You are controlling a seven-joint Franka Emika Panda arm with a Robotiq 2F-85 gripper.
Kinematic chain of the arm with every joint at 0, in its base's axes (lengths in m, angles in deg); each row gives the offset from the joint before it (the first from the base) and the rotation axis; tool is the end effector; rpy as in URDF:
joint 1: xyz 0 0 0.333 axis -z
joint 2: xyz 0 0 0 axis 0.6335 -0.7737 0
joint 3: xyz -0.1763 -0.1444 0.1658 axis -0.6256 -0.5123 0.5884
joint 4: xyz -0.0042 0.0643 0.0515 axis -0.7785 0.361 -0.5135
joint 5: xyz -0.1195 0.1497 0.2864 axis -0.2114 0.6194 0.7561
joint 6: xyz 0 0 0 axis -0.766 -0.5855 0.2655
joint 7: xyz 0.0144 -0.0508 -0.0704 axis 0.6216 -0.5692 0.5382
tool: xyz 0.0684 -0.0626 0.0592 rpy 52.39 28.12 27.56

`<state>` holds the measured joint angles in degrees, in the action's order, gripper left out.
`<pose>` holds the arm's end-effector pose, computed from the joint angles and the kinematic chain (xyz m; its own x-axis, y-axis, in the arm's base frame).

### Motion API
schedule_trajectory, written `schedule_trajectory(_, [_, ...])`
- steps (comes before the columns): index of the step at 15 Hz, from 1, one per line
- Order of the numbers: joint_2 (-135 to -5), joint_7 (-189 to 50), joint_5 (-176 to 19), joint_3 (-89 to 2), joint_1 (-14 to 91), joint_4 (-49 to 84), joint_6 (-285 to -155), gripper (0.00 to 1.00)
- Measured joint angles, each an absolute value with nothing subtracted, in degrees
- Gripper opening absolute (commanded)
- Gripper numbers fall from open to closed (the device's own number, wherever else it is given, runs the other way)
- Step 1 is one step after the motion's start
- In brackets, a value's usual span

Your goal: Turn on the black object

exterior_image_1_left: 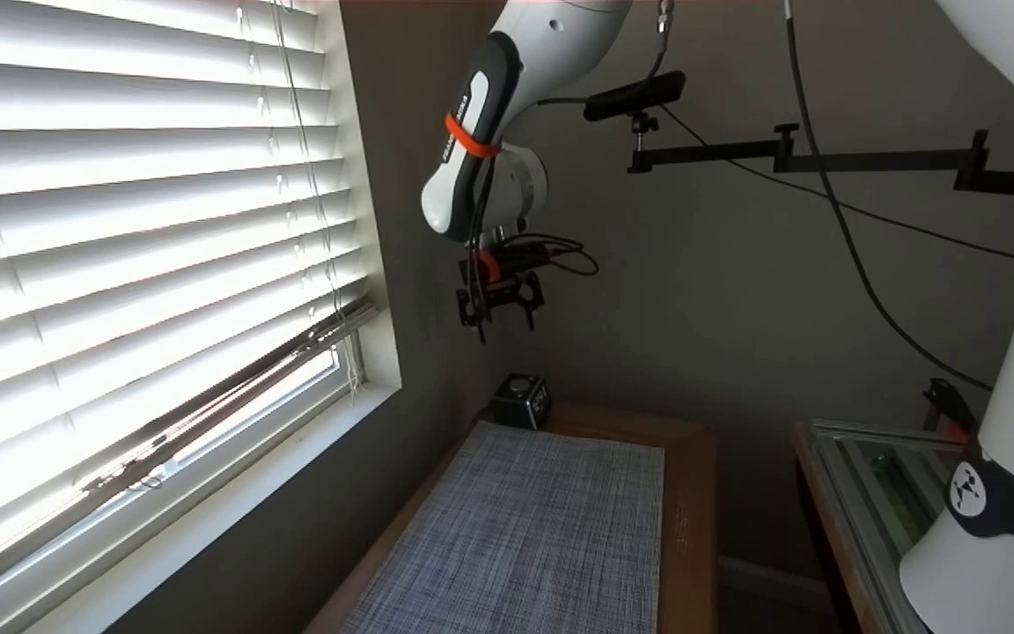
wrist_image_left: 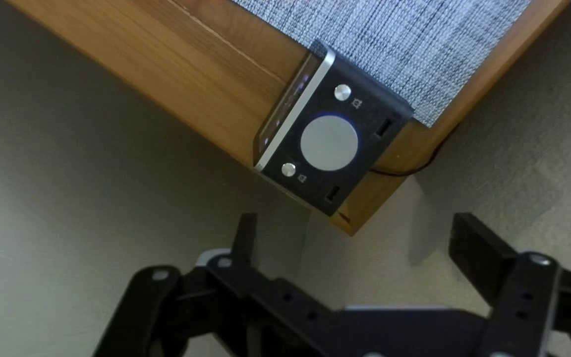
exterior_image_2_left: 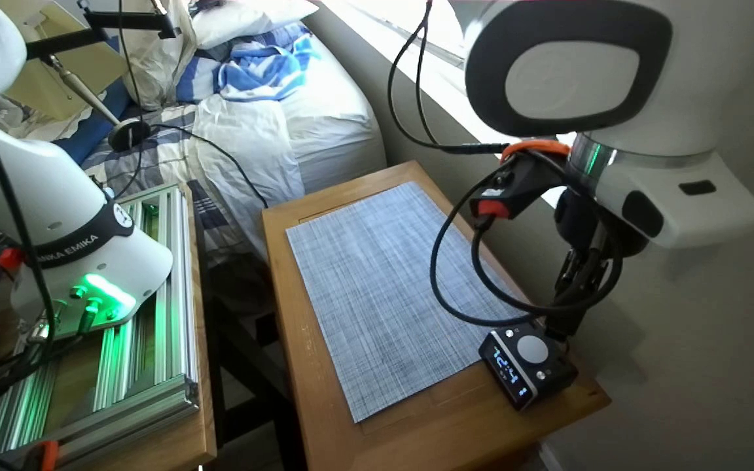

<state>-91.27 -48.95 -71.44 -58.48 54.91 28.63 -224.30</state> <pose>0.5006 -0.3299 0.2050 0.5092 -0.8583 0.0638 -0.8563 -0.4979 0.1370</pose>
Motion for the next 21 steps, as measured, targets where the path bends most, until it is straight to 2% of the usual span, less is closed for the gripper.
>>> schedule_trajectory(7, [-80.13,-54.09,-79.36,-61.09,52.73,35.05,-220.25,1.00])
schedule_trajectory(21, [-59.74,-73.88,-86.48,-58.76,52.66,49.62,-215.57,1.00])
